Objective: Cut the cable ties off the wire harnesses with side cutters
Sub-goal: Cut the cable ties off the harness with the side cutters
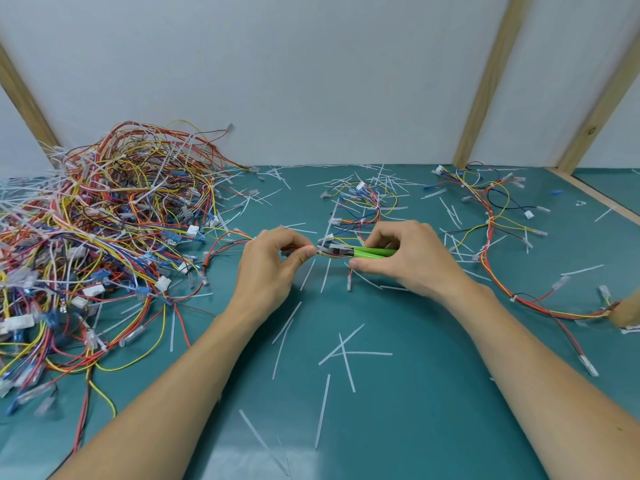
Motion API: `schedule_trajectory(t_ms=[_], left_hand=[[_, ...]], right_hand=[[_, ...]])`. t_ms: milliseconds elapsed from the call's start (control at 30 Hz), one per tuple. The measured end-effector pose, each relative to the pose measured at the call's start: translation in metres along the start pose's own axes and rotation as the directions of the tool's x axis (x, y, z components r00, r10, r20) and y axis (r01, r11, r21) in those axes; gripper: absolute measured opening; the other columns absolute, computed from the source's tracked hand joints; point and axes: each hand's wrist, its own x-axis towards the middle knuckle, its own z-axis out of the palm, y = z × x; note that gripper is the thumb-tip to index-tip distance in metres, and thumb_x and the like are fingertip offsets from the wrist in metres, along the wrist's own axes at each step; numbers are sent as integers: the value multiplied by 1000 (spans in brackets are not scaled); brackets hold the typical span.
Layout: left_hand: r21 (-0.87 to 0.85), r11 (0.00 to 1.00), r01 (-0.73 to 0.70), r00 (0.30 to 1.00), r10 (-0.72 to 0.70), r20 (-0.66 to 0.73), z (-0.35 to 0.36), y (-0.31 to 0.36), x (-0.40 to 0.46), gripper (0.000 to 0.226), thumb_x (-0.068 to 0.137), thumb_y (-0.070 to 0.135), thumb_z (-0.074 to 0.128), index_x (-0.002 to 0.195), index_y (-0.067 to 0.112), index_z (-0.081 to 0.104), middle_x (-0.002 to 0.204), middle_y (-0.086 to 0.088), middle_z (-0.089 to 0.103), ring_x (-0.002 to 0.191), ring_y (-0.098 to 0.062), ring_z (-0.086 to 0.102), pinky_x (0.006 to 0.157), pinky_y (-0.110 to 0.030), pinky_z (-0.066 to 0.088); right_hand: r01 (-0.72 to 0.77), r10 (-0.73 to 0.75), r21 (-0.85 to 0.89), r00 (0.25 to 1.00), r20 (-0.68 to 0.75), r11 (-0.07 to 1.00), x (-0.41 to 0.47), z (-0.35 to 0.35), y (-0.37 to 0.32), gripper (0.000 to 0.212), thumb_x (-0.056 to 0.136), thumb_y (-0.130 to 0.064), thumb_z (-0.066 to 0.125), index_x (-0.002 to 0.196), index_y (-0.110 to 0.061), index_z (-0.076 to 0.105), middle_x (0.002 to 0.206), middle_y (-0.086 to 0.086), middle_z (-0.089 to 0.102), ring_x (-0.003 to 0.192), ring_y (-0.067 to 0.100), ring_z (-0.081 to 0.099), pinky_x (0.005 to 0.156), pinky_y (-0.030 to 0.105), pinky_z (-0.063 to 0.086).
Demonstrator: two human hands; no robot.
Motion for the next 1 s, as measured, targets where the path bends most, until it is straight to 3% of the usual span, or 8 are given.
schedule_trajectory(t_ms=[467,633,767,833,900,1000], left_hand=[[-5,1000,11,1000,-11,-4,-1,3,0,7,88,21,76,83,25,74,81,15,67,83,-13,58,82,-34,47],[-15,1000,26,999,-27,-20,-1,3,0,7,90,21,75,84,24,73,83,12,68,86,-16,60,84,-36,48],[-39,998,45,997,-47,-56,0,4,1,6,93,19,71,88,23,72,87,9,70,88,-16,61,87,-37,49],[-45,998,37,998,-39,-51,0,5,1,10,96,18,67,96,25,74,91,4,70,89,-19,61,88,-37,48],[-27,999,30,999,-30,-20,-1,5,1,18,98,16,62,99,30,74,91,-4,68,88,-23,57,86,-38,45],[-52,998,45,999,-44,24,-3,6,2,21,100,12,60,97,26,74,91,-6,65,90,-24,54,87,-34,41]], right_hand=[[-35,35,13,999,-17,999,-2,-1,-5,33,68,-52,91,72,-26,71,67,-14,70,60,2,57,61,24,43],[-64,85,164,988,-126,984,-2,-1,-4,32,75,-51,87,75,-24,72,69,-10,71,62,6,59,65,27,47],[-139,199,263,957,-214,955,4,-1,-1,33,80,-56,81,80,-25,70,72,-13,66,60,-1,51,63,20,43],[-164,222,290,959,-179,943,5,-1,-1,29,79,-48,85,83,-24,70,78,-10,69,64,2,54,65,21,44],[-179,225,279,964,-143,944,5,1,0,20,78,-29,85,86,-25,68,87,-4,73,70,9,58,71,30,49],[-178,206,220,972,-112,959,4,5,1,28,74,-10,76,90,-29,61,98,-6,73,73,13,58,72,32,48]])
